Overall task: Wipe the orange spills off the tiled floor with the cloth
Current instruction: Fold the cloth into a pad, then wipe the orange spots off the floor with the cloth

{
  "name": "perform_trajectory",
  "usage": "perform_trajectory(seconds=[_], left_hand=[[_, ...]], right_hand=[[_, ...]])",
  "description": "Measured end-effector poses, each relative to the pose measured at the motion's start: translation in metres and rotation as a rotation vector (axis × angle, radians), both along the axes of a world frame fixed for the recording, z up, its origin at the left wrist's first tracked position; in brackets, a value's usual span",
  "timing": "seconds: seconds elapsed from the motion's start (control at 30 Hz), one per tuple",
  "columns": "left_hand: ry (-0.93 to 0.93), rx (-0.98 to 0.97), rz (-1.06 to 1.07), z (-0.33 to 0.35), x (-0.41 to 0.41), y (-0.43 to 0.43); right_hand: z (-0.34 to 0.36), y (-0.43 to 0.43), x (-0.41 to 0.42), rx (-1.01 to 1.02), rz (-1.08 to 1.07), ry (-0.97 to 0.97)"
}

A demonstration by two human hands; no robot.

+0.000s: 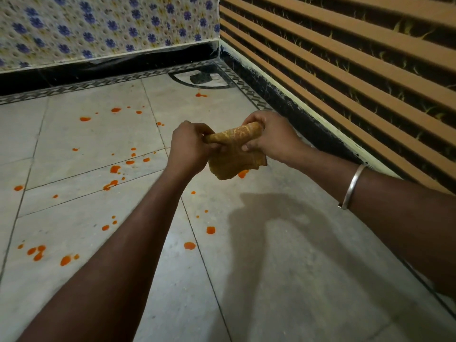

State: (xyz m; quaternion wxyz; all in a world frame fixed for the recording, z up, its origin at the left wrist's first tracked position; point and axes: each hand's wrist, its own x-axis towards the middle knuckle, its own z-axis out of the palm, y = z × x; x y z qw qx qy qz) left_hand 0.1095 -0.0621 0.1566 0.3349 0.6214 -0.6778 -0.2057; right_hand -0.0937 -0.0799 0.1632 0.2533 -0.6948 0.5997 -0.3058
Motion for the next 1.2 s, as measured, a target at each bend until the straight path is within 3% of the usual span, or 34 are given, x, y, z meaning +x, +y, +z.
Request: perform_trajectory(seconds=[0.07,0.13,0.2,0.33,0.4,0.47,0.57,0.83,0.9,1.03,1.1,1.2], left_hand=[[0.011,-0.017,0.004,-0.004,0.001,0.000],[0.163,0.043,-0.069,-0.009,0.005,-0.001],[0.349,0.122,-0.158,-0.012,0.011,0.001],[0.513,0.370,-0.309,-0.017,0.021,0.006],[0.428,0.506,-0.368,-0.021,0.025,0.011],[0.264,0.522,-0.386,-0.029,0.027,0.014],[0.164,0.496,-0.330,-0.043,0.030,0.017],[-0.074,0.065,-0.146,-0.066,0.050,0.024],[-0.176,0.033,-0.138,-0.089,0.058,0.036],[-0.511,0.380,-0.410,-0.141,0.079,0.072],[-0.513,0.448,-0.452,-0.149,0.087,0.074],[-0.354,0.366,-0.244,-0.146,0.087,0.067]], right_hand=[[-0.002,-0.001,-0.001,-0.008,0.018,0.062],[-0.003,-0.005,-0.004,0.032,0.049,0.085],[0.002,-0.004,-0.005,0.132,0.121,0.005],[0.008,0.001,-0.011,0.338,0.254,-0.099],[-0.002,0.003,-0.015,0.437,0.306,-0.085],[-0.019,0.005,-0.017,0.476,0.336,-0.003],[-0.040,0.010,-0.008,0.436,0.337,0.087],[-0.070,0.025,0.021,-0.131,0.204,0.201],[-0.100,0.042,0.028,-0.104,0.278,0.287],[-0.151,0.080,0.027,0.192,0.607,0.542],[-0.162,0.086,0.024,0.189,0.630,0.557],[-0.177,0.081,0.024,0.016,0.451,0.443]])
